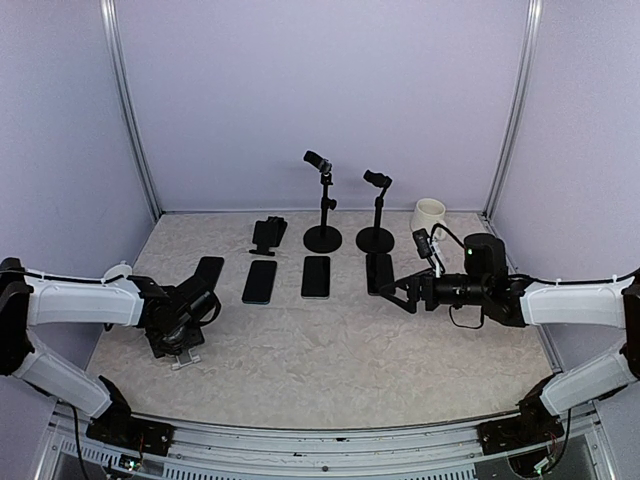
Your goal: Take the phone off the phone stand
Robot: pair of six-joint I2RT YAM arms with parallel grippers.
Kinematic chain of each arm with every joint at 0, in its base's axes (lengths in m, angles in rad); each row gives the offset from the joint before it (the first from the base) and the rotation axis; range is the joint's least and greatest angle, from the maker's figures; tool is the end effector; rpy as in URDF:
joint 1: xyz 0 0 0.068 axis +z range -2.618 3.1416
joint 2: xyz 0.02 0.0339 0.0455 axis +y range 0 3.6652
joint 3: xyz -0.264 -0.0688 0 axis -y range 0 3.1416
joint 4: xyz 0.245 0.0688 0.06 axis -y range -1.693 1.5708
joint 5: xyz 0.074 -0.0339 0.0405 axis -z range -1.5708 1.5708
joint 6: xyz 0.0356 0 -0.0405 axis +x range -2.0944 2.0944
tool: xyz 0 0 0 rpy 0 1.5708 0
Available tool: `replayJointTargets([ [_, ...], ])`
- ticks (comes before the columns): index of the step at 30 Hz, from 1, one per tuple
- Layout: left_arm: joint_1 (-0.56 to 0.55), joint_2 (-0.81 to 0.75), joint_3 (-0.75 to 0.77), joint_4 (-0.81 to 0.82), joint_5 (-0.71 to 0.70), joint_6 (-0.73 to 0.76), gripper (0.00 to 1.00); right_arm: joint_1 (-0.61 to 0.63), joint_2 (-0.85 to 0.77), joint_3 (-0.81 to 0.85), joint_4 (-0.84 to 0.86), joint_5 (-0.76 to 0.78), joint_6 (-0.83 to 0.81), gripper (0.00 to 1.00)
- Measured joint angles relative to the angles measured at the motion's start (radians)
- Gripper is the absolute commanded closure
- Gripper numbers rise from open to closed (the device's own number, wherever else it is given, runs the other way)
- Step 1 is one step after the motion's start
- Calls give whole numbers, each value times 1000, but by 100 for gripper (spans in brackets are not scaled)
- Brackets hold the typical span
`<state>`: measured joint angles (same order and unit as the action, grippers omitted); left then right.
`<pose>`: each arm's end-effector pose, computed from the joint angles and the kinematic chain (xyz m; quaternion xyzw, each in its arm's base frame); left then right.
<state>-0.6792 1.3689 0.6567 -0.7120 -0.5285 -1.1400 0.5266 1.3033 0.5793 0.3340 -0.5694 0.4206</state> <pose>0.1724 -0.1161 0.1538 -0.2385 0.9329 0.1042 0.2490 0.2235 0.1521 0.2112 -0.1984 0.7879 0.4513 0.3691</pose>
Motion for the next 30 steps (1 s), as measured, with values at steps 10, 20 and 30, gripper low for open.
replayJointTargets([
  [10, -1, -1, 39, -30, -9, 34, 51, 0, 10, 0, 2, -3, 4, 0],
  [20, 64, -26, 214, -25, 0, 273, 53, 0, 10, 0, 2, -3, 4, 0],
  [30, 243, -16, 404, 112, 171, 629, 53, 0, 10, 0, 2, -3, 3, 0],
])
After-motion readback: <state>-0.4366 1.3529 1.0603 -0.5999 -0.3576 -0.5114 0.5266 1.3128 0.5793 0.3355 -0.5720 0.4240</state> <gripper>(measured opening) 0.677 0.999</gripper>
